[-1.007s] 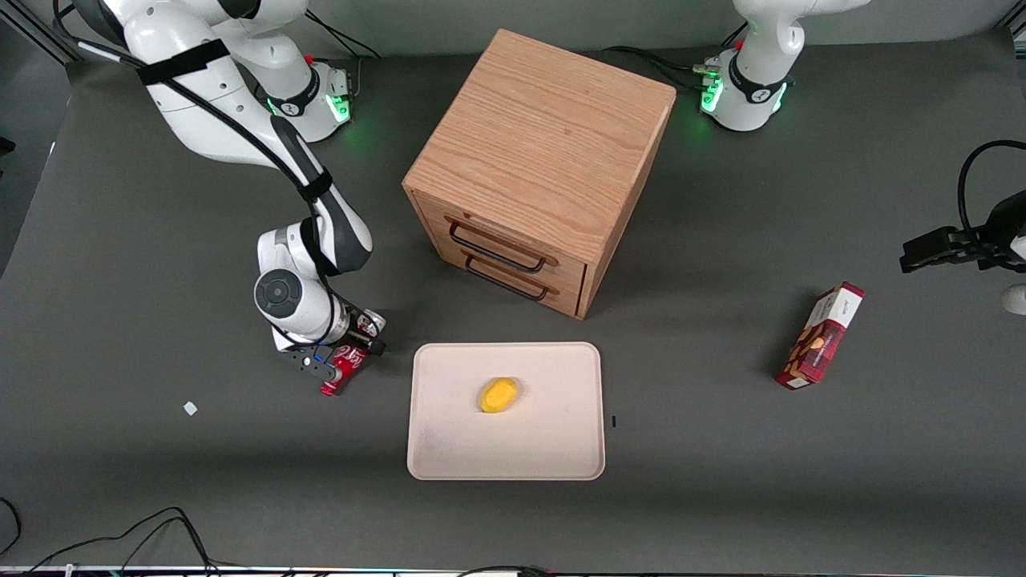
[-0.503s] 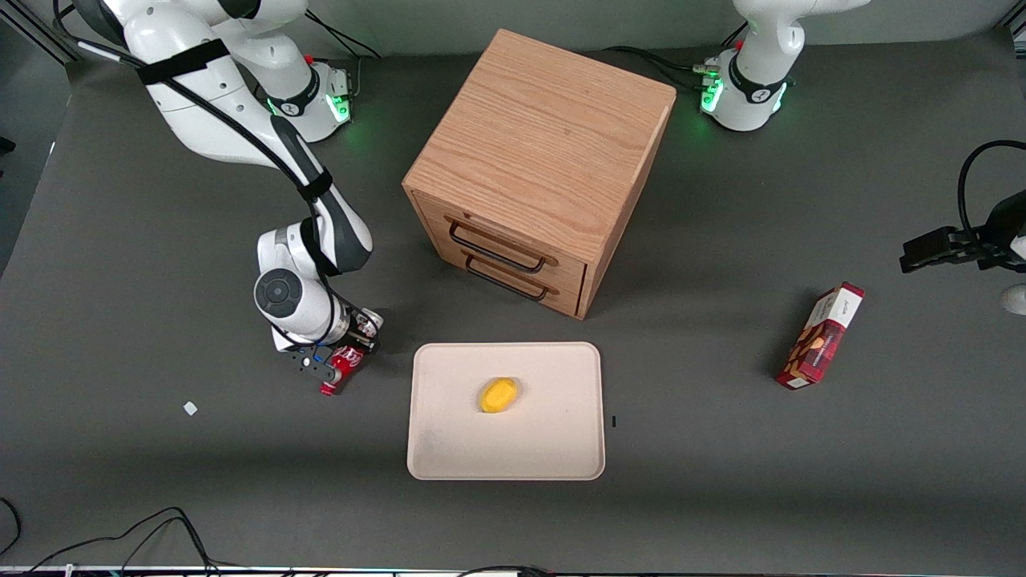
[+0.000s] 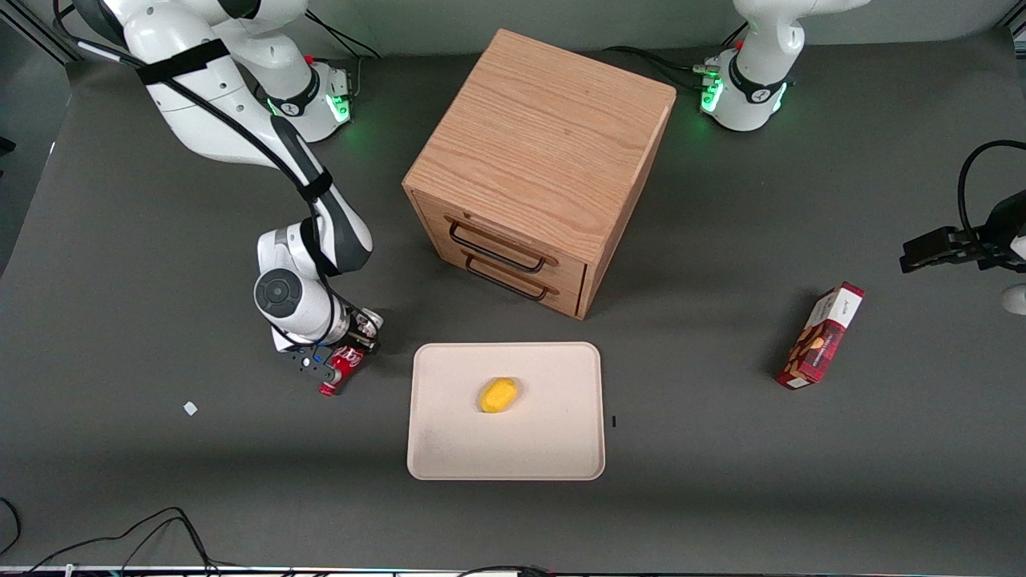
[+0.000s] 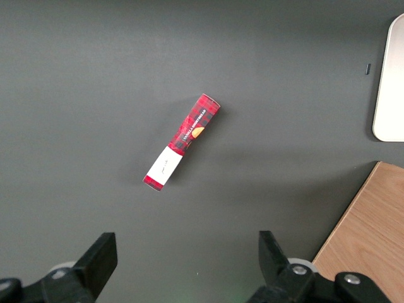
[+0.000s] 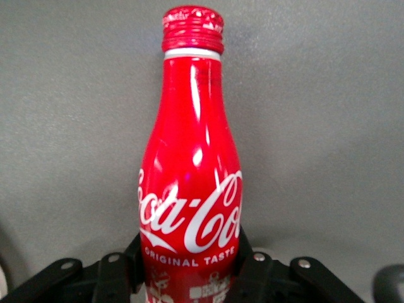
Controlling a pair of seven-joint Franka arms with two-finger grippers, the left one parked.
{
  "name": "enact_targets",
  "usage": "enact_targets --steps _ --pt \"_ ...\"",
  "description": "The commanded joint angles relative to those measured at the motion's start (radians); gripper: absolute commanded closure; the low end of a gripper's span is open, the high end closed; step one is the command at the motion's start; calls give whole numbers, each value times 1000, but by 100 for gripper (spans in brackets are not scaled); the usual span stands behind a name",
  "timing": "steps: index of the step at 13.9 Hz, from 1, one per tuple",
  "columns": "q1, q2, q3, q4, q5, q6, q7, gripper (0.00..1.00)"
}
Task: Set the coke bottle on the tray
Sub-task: 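Lift the bottle off the table with the right gripper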
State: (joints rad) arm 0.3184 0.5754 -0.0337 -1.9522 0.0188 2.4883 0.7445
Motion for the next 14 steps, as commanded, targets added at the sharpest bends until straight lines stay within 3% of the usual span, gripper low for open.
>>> enact_targets --steps 1,7,11,14 --pt "-1 -109 -6 4 -25 -128 13 100" --pt "-51 -380 -6 73 -20 -539 -134 100" --pt "-67 -431 -8 272 -8 -869 -189 100" --pt "-65 -417 -8 373 -7 -951 -198 100"
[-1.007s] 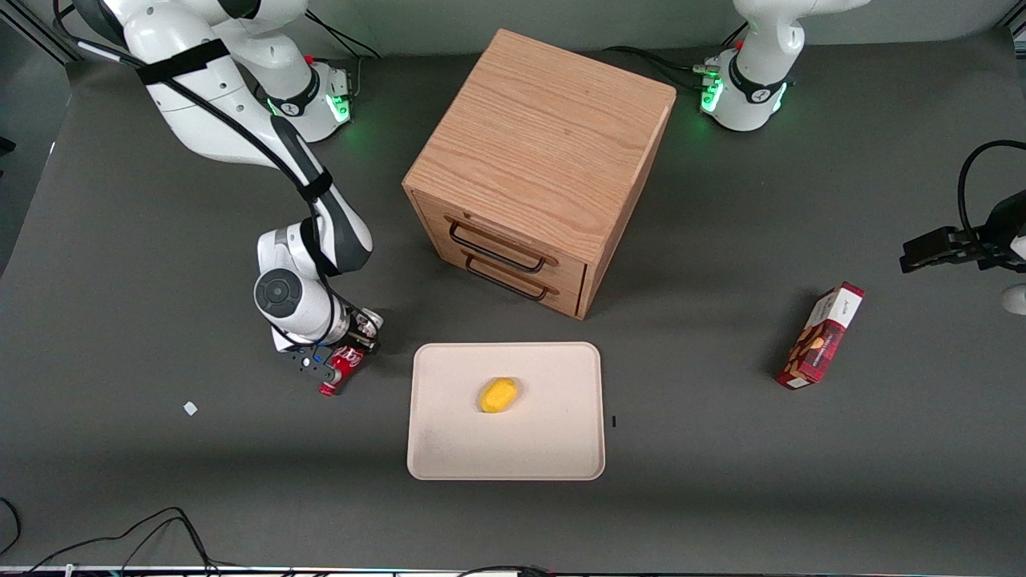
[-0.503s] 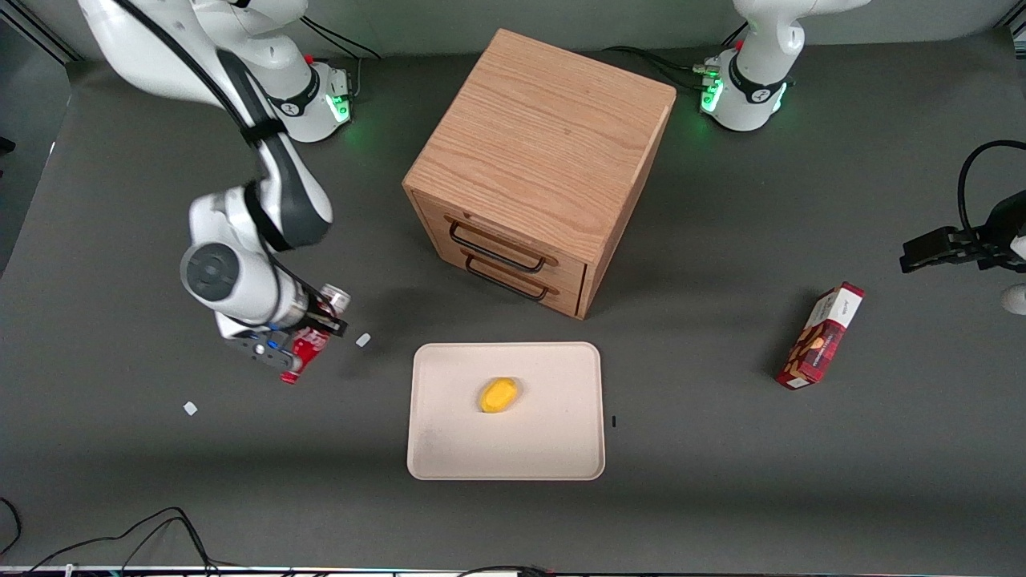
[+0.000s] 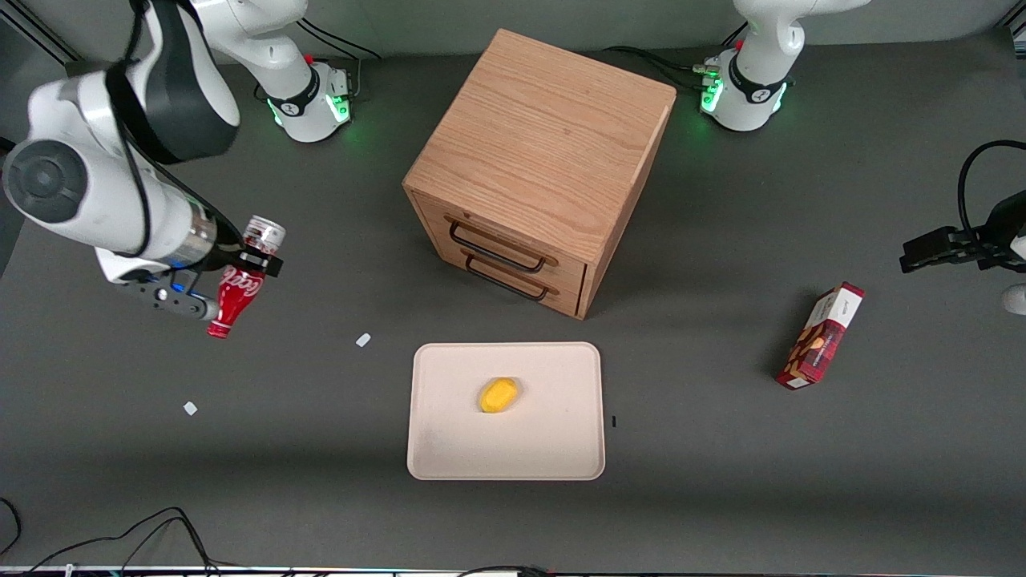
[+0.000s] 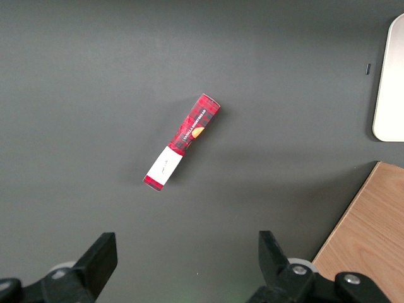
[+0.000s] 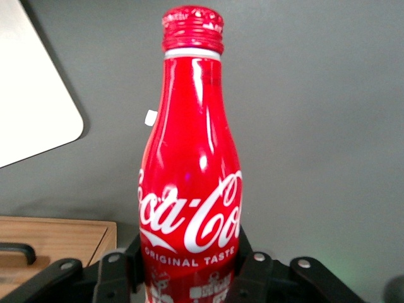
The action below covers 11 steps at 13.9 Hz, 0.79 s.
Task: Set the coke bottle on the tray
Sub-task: 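Lift the bottle off the table with the right gripper, then carry the held bottle over the white tray beside the lemon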
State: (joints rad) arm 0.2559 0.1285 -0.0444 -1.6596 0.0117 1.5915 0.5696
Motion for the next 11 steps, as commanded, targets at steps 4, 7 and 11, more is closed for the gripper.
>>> enact_targets --steps 4,7,11 --pt "-9 149 2 210 28 -56 -19 100" --pt "19 372 3 433 39 -62 19 100" --pt "78 685 2 757 48 -44 49 100"
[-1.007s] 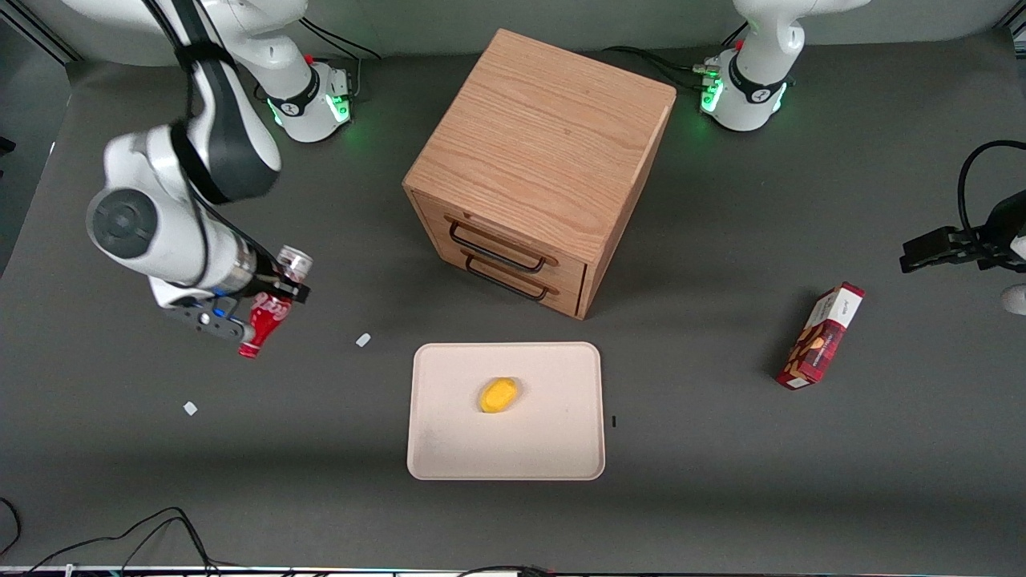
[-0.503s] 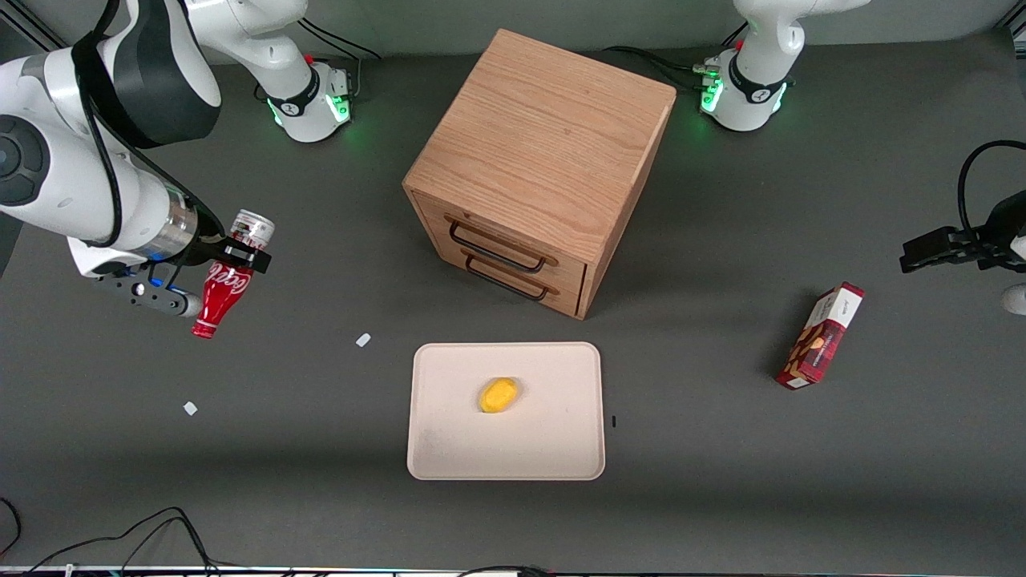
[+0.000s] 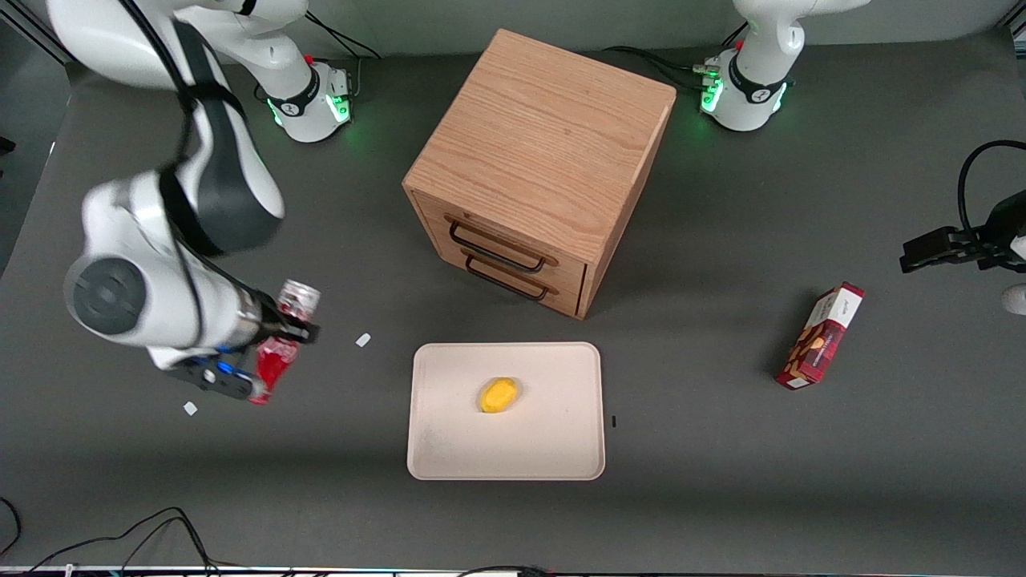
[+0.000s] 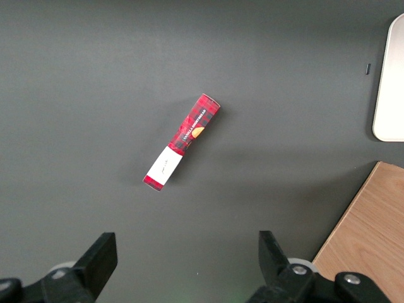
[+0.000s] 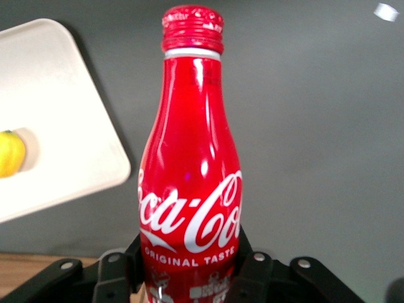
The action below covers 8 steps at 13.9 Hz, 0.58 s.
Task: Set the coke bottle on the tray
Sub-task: 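Carry the held bottle over the white tray beside the lemon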
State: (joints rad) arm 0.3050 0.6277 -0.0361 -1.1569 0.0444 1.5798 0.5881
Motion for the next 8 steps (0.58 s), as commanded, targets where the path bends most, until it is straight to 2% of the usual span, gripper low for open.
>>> enact_targets --steps 1,3,8 --pt "34 223 -5 273 18 20 30 100" --pt "43 269 5 273 43 144 29 100" --pt "94 377 5 273 43 291 12 100"
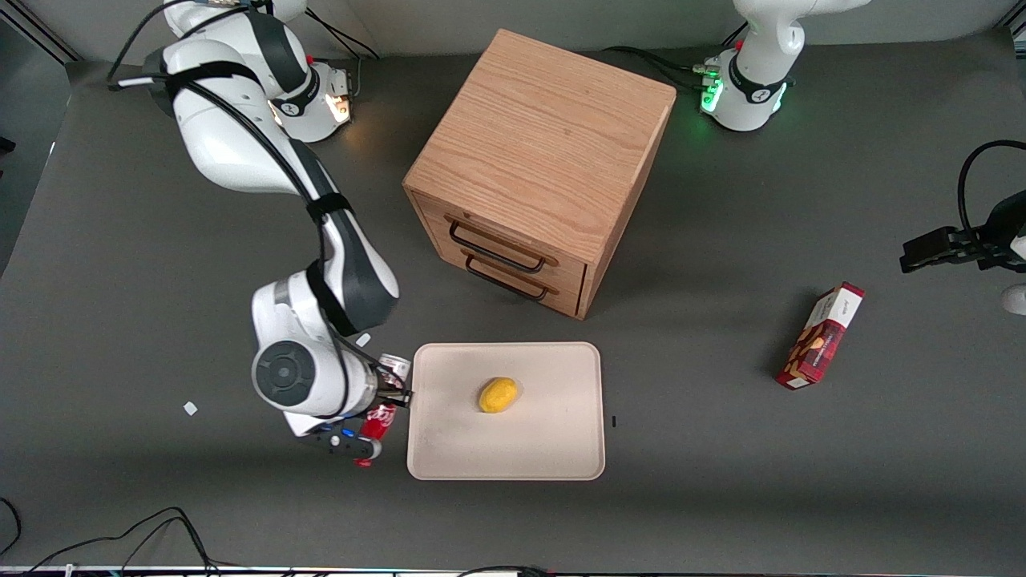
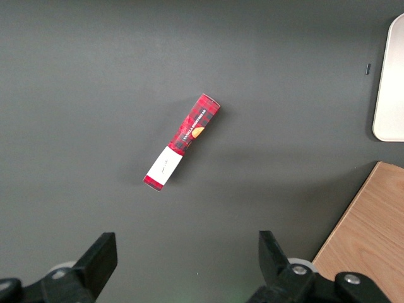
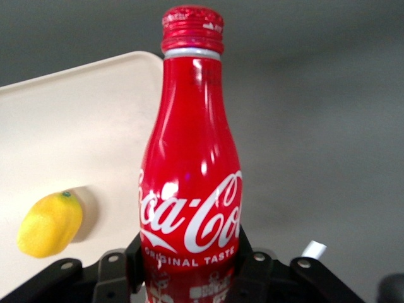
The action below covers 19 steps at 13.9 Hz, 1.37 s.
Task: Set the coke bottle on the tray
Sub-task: 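Carry the held bottle over the white tray beside the lemon, then lower the bottle onto the tray and open the right gripper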
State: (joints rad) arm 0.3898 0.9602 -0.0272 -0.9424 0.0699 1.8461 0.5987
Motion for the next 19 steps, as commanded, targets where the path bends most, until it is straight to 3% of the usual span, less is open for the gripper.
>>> enact_targets --steps 1,9,15,18,19 --pt "29 61 -8 59 18 42 3 100" --pt "43 127 -2 56 19 93 -270 100" --pt "43 152 -2 54 19 107 -297 100" --pt "46 152 -3 50 18 148 -266 54" --pt "46 152 -3 50 18 156 -252 51"
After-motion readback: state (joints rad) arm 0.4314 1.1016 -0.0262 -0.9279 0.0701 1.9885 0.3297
